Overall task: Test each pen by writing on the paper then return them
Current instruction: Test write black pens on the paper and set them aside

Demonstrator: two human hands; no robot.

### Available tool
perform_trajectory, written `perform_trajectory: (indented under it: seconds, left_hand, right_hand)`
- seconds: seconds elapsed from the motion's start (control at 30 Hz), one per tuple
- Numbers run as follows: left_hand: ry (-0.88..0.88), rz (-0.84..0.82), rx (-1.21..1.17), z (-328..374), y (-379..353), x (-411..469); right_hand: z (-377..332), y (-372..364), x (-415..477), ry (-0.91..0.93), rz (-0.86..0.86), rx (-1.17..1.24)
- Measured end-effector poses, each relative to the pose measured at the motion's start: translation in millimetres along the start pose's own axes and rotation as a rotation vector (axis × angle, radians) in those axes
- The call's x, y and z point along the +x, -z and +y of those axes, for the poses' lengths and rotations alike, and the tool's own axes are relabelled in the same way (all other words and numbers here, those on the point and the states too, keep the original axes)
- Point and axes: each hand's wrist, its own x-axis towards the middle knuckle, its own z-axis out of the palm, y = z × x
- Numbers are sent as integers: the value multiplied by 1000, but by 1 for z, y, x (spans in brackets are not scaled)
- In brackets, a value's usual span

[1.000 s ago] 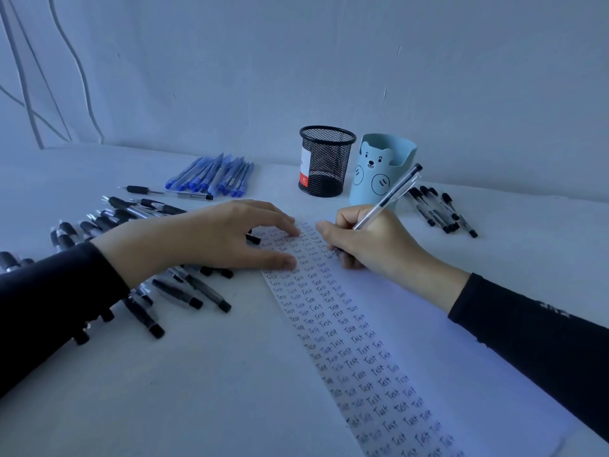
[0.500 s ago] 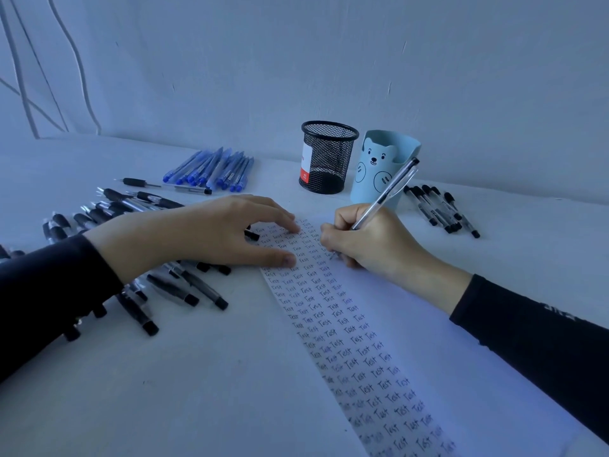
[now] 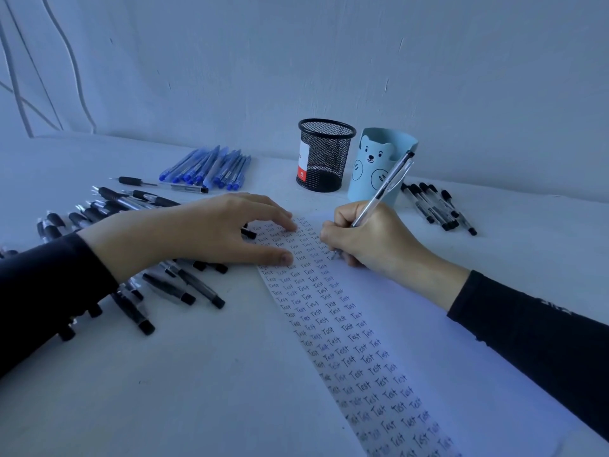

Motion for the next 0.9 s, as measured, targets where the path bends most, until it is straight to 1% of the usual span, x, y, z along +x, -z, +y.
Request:
perform_trajectory:
  seconds: [0.47, 0.6, 0.77, 0.9]
  left_hand:
    - [5, -2, 17, 0, 0, 0]
    - [14, -14, 19, 1, 1, 0]
    - [14, -10, 9, 1, 1, 0]
    - [13, -11, 13, 0, 1, 0]
  right_hand:
    - [1, 1, 0, 22, 18, -26]
    - [2, 1, 1, 10, 32, 13]
    - [1, 1, 2, 19, 34, -38]
    - [2, 1, 1, 12, 31, 6]
